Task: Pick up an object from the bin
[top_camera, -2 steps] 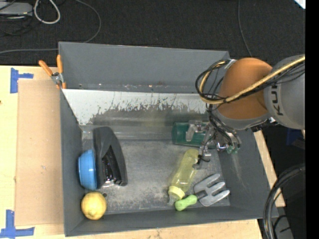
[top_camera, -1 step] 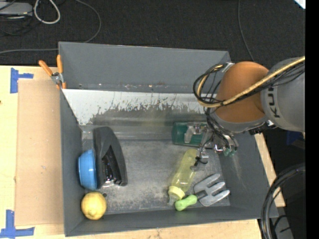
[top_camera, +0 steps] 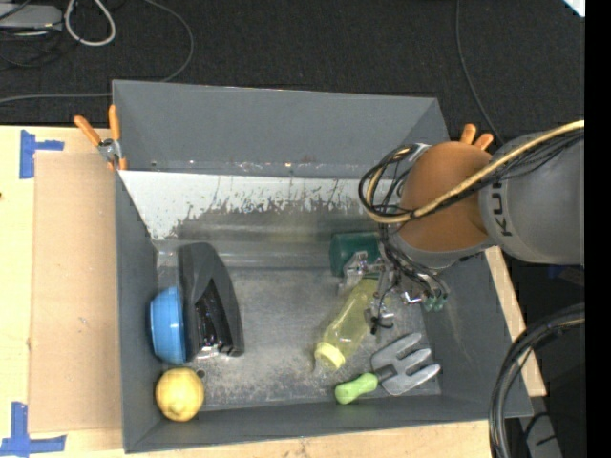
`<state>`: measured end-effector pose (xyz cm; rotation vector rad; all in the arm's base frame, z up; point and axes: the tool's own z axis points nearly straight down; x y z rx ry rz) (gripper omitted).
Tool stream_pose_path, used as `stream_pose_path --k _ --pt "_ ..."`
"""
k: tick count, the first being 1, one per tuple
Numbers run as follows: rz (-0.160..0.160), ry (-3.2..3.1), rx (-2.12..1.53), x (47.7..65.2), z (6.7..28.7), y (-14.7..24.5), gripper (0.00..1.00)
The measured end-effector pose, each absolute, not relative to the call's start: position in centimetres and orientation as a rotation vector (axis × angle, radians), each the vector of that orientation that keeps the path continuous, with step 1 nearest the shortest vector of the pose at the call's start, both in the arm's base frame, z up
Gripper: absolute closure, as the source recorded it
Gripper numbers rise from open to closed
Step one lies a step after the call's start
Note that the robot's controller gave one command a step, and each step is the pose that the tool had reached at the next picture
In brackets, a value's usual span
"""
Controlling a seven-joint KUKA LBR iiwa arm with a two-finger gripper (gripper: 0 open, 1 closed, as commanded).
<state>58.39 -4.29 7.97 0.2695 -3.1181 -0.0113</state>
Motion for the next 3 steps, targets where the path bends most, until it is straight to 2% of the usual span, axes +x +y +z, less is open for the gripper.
stream_pose_path --k 1,2,3 --pt "-0.002 -3.142 -0.019 54.7 8.8 -4.6 1.00" --pt "-0.002 -3.142 -0.018 54.7 8.8 -4.6 1.00" --pt "-0.003 -3.137 -0.020 55.2 18.2 -5.1 1.00"
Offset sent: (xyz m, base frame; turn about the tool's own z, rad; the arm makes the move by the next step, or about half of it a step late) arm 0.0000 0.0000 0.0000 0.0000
